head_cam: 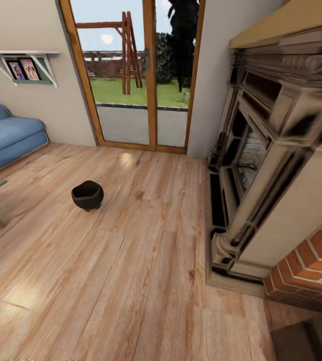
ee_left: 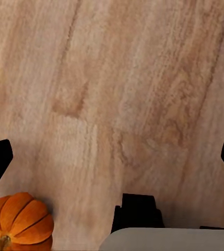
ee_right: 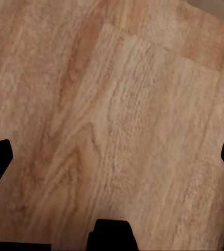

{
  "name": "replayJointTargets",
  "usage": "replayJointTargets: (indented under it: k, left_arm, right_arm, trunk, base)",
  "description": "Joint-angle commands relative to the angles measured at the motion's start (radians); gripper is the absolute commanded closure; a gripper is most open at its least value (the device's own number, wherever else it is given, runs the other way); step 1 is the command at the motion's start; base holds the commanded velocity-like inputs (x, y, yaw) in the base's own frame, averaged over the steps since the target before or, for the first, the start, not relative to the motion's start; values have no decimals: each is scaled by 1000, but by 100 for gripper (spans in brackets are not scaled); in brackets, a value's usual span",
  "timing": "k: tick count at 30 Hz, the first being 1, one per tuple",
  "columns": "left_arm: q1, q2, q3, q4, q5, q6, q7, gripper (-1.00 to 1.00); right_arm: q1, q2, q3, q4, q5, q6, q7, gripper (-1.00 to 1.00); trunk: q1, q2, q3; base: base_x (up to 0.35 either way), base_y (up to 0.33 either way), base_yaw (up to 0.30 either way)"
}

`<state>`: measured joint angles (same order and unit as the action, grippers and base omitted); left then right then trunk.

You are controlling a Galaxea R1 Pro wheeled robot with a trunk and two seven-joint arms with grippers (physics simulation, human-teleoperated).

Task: Place each of the two pumpkins and all three candles from the living room inside a cabinet in the living room (use any cabinet), then make sure every cabinet is closed, and position the cauldron so it is next to a table in the living room.

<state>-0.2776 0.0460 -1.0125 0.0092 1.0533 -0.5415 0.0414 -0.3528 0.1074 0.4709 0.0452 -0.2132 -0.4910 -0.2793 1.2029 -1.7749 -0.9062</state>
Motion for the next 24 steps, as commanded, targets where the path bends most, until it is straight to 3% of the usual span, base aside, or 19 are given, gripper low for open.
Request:
replayJointTargets:
  k: [1, 14, 24]
  left_arm:
    - [0, 0, 0, 0, 0, 0, 0, -100]
    - [0, 0, 0, 0, 0, 0, 0, -100]
    - [0, -1, 0, 0, 0, 0, 0, -100]
  right_arm:
    - [0, 0, 0, 0, 0, 0, 0, -100]
    - [0, 0, 0, 1, 0, 0, 0, -100]
    - [0, 0, 0, 1, 0, 0, 0, -100]
  trunk:
    - [0, 0, 0]
    - [0, 0, 0]
    - [0, 0, 0]
  base:
    - [131, -81, 285]
    - [100, -81, 285]
    - [10, -81, 285]
